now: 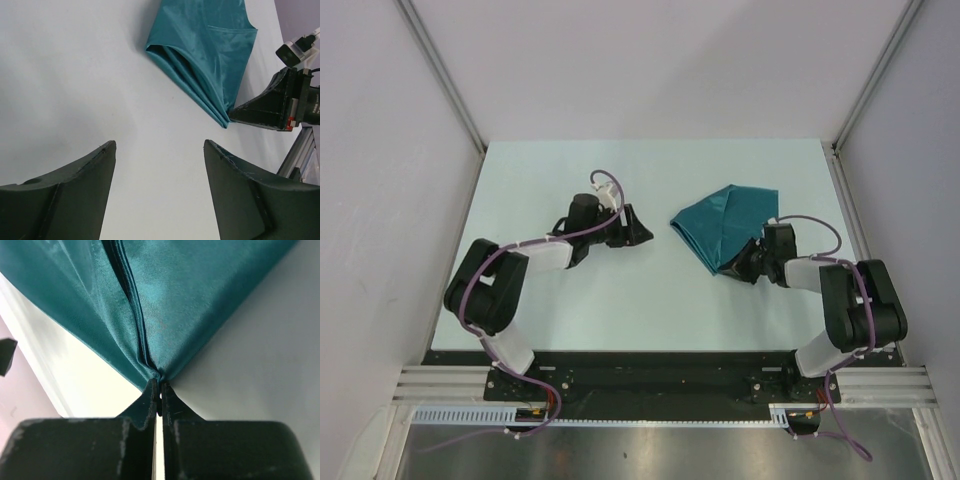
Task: Fold the napkin, place the utensils inside, and roll it up
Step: Fold the napkin
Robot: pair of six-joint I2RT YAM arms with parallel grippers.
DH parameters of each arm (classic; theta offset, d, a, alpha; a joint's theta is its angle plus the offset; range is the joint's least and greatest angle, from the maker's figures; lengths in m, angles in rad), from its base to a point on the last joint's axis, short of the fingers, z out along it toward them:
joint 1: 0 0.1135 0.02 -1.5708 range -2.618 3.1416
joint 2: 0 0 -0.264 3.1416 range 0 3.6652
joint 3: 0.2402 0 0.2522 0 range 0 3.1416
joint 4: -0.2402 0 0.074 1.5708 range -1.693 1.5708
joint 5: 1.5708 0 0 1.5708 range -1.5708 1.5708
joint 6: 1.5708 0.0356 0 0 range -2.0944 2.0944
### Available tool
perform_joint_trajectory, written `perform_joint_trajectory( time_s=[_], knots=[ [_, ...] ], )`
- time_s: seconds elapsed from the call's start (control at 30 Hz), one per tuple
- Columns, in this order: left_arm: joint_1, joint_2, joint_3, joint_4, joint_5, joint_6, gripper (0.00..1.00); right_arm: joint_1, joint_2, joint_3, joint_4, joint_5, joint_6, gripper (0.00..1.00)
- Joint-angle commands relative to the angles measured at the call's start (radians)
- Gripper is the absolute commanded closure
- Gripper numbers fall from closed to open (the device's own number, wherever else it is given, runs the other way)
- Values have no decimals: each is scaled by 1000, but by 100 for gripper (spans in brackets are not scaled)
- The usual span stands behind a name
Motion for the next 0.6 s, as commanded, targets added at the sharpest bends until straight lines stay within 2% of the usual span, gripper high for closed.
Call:
perform_joint_trajectory(
  time_s=[0.0,0.3,0.4,0.57],
  knots=[
    [10,-56,-64,85,16,-64,24,38,-70,-54,-132,2,-46,100],
    [-19,-5,-149,276,98,-203,24,85,-268,-158,-313,65,-66,100],
    [-45,33,-126,352,108,-249,25,88,-314,-192,-325,73,-58,100],
    [-74,145,-58,383,129,-297,24,88,-320,-203,-313,70,-49,100]
  ],
)
